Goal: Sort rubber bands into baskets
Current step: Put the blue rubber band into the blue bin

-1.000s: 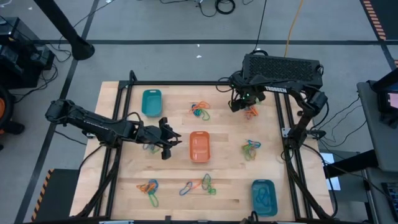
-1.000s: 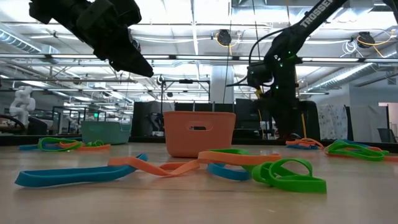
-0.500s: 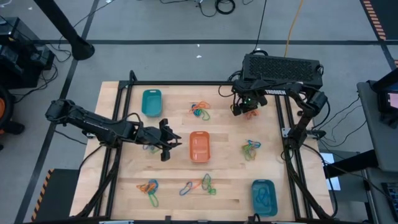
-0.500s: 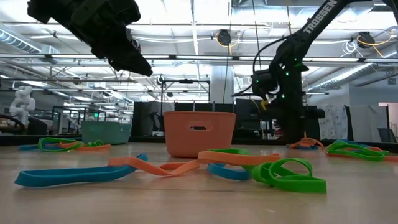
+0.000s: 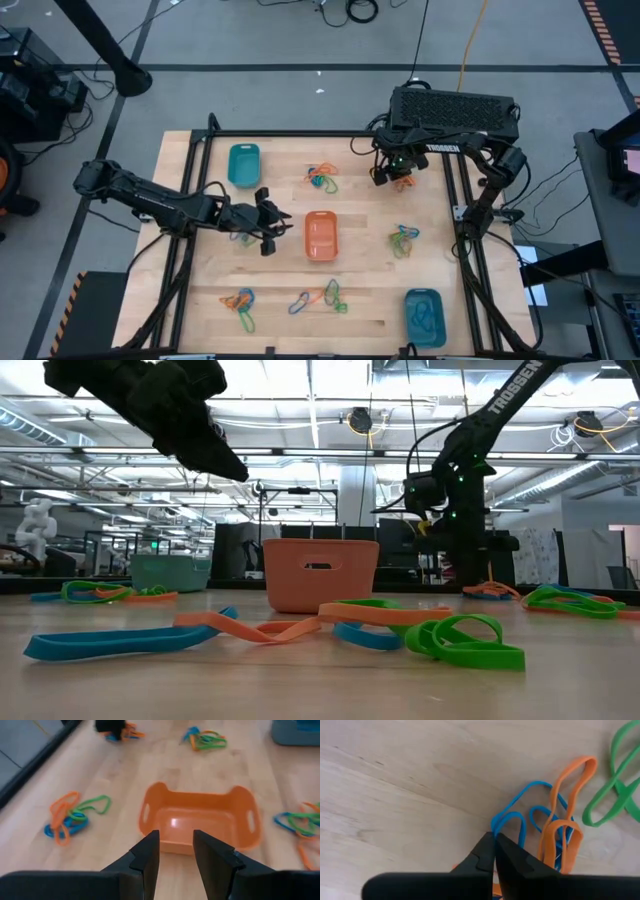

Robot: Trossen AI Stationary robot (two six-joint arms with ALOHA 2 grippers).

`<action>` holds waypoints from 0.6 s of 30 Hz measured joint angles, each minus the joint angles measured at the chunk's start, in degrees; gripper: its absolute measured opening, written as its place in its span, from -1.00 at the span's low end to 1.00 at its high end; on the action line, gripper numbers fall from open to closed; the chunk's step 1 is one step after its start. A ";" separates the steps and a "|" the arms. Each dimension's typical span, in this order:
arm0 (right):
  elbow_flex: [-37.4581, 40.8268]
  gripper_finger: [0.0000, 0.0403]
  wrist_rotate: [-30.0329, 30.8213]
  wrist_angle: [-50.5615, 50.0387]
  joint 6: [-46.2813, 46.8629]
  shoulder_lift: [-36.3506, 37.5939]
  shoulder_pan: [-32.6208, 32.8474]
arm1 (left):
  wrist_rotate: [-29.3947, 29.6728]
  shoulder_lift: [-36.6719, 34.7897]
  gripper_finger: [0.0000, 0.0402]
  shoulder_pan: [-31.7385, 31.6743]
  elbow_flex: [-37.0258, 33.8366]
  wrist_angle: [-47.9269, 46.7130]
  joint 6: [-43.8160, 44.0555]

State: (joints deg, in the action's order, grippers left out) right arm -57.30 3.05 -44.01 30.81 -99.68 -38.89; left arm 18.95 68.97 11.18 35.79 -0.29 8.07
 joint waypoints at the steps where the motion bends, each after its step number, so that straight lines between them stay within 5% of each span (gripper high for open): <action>1: -0.02 -0.97 -0.02 0.02 -0.07 0.00 0.00 | 0.35 0.37 -0.36 -0.02 0.00 0.60 -0.53; 10: -0.15 -0.99 -0.19 1.01 -0.99 8.57 0.82 | 0.36 2.98 -0.36 0.13 -0.10 8.10 -5.63; 18: -0.15 -1.00 -0.13 1.24 0.82 18.03 3.26 | -1.83 2.96 -0.36 -0.39 -10.77 34.99 -11.17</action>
State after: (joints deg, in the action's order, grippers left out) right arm -57.45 2.92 -42.76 31.62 -81.65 -35.63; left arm 17.12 71.93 10.79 25.02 34.70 -3.11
